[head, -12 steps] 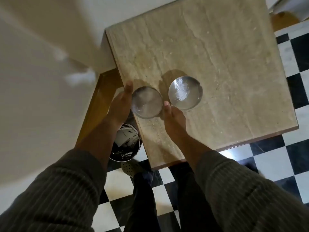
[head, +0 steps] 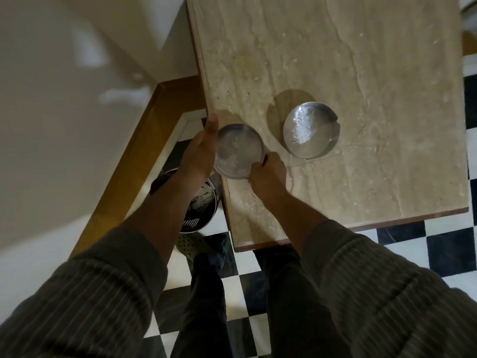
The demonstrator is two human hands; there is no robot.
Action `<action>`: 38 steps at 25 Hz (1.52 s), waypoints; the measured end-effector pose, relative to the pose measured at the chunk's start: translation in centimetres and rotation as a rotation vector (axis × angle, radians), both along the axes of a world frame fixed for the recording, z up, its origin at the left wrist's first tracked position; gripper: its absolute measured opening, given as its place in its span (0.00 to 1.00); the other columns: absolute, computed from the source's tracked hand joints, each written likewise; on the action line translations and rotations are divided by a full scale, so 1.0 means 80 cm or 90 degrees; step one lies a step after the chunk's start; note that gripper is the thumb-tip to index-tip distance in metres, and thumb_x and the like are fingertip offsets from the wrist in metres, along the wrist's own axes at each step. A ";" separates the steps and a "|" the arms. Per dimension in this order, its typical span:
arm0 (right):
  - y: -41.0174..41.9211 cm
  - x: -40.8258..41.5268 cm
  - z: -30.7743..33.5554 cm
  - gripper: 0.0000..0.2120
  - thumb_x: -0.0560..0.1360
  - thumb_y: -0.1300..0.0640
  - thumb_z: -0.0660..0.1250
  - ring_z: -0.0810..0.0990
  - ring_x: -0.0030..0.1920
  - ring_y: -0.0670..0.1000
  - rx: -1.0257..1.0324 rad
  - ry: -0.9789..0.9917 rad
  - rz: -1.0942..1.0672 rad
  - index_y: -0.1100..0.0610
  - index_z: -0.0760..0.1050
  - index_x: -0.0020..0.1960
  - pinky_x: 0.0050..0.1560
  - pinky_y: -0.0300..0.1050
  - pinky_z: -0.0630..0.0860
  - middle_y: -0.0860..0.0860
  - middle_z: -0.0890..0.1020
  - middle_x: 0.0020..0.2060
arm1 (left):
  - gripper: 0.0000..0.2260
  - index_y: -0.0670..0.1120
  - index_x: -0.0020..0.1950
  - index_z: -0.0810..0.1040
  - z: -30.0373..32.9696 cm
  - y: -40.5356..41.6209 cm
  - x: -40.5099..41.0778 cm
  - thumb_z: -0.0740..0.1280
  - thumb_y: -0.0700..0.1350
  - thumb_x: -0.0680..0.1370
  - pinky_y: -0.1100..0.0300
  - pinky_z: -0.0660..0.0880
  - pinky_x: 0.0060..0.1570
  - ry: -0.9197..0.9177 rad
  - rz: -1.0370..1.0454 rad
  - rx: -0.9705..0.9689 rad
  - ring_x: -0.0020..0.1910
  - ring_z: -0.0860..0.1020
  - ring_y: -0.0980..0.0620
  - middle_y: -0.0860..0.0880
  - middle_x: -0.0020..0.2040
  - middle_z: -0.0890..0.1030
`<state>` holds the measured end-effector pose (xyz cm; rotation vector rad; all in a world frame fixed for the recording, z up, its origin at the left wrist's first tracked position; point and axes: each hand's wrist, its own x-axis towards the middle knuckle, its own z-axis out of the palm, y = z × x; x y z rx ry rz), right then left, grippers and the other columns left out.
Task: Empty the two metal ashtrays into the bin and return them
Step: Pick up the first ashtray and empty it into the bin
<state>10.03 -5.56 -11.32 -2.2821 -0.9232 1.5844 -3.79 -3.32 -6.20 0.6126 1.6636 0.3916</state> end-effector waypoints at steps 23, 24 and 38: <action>-0.086 -0.132 -0.046 0.14 0.75 0.63 0.72 0.80 0.49 0.40 -0.049 0.197 0.484 0.52 0.73 0.56 0.46 0.32 0.77 0.48 0.79 0.51 | 0.46 0.48 0.72 0.70 -0.114 -0.168 -0.236 0.74 0.71 0.60 0.40 0.74 0.65 -0.165 0.100 -0.264 0.65 0.77 0.39 0.43 0.68 0.77; -0.082 -0.135 -0.044 0.15 0.75 0.62 0.72 0.78 0.47 0.36 -0.002 0.196 0.545 0.51 0.73 0.57 0.45 0.29 0.75 0.43 0.77 0.49 | 0.44 0.48 0.69 0.72 -0.121 -0.162 -0.247 0.77 0.67 0.60 0.40 0.74 0.65 -0.189 0.042 -0.281 0.63 0.78 0.40 0.42 0.66 0.78; -0.081 -0.115 -0.064 0.44 0.72 0.41 0.71 0.57 0.79 0.59 0.408 0.082 0.905 0.62 0.58 0.78 0.78 0.52 0.60 0.62 0.62 0.78 | 0.57 0.46 0.77 0.60 -0.169 -0.178 -0.223 0.78 0.67 0.55 0.47 0.76 0.61 0.187 -0.428 0.147 0.65 0.73 0.45 0.46 0.70 0.72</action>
